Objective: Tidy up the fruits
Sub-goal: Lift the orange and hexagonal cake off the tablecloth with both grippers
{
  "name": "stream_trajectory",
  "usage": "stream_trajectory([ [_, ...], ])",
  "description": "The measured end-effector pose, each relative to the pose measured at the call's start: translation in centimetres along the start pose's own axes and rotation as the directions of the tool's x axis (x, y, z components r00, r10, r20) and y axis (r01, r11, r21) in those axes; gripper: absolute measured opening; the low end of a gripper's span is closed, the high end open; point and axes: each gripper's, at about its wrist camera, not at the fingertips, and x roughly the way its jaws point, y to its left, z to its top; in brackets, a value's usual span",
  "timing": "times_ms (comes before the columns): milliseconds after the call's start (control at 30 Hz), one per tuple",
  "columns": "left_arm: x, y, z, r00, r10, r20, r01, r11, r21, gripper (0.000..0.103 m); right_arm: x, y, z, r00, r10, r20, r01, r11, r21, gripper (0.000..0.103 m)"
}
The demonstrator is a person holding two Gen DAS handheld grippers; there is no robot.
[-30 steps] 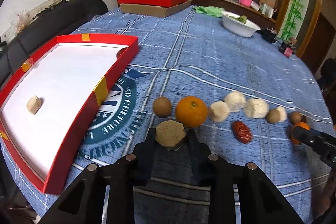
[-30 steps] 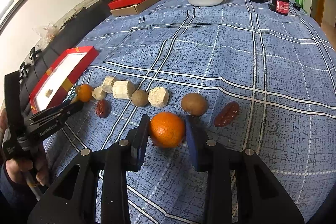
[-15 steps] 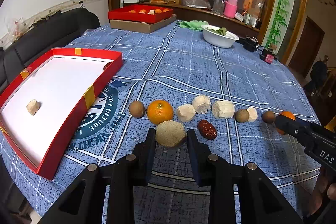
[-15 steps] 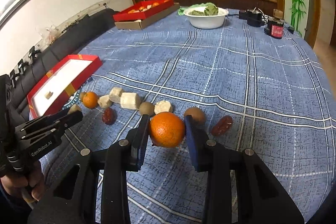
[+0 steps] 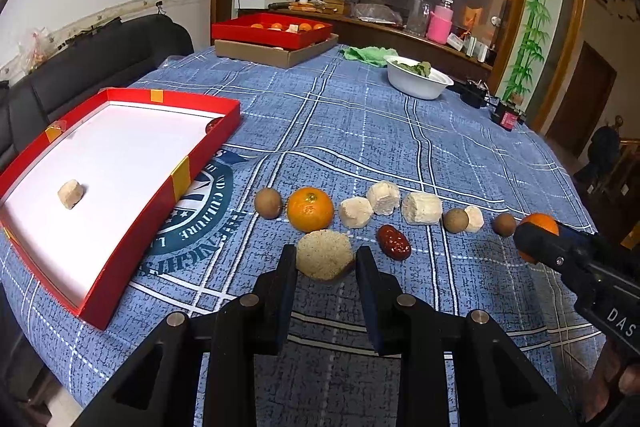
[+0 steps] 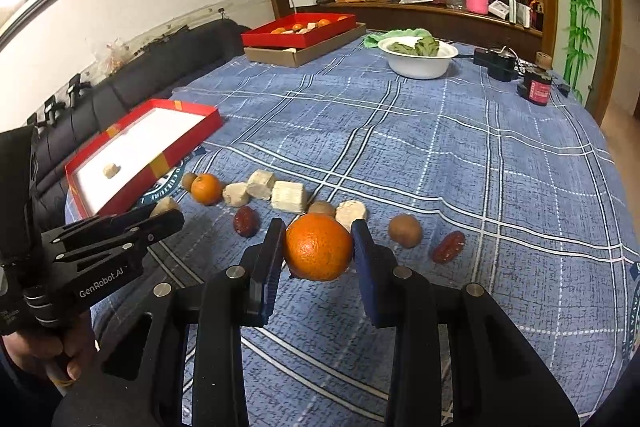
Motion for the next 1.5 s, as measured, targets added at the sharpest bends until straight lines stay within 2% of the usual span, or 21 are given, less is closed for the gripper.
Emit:
stream_trajectory([
  [400, -0.9, 0.7, -0.3, 1.0, 0.003, 0.015, -0.003, 1.0, -0.016, 0.028, -0.1, 1.7, 0.0, 1.0, -0.007, -0.012, 0.006, 0.999, -0.038, 0.033],
  [967, -0.7, 1.4, -0.3, 1.0, 0.026, 0.001, -0.026, 0.999, -0.021, 0.028, 0.4, 2.7, -0.4, 0.999, 0.031, -0.031, -0.033, 0.998, -0.047, 0.033],
  [1367, -0.8, 2.0, -0.1, 0.998, 0.067, 0.002, -0.067, 0.997, -0.04, 0.028, 1.0, 3.2, -0.3, 0.998, 0.041, -0.044, -0.044, 0.997, -0.056, 0.033],
  [1500, -1.8, 2.9, 0.4, 0.996, 0.08, 0.028, -0.078, 0.995, -0.065, 0.028, 1.1, 3.9, 0.2, 0.998, 0.039, -0.043, -0.043, 0.996, -0.073, 0.033],
])
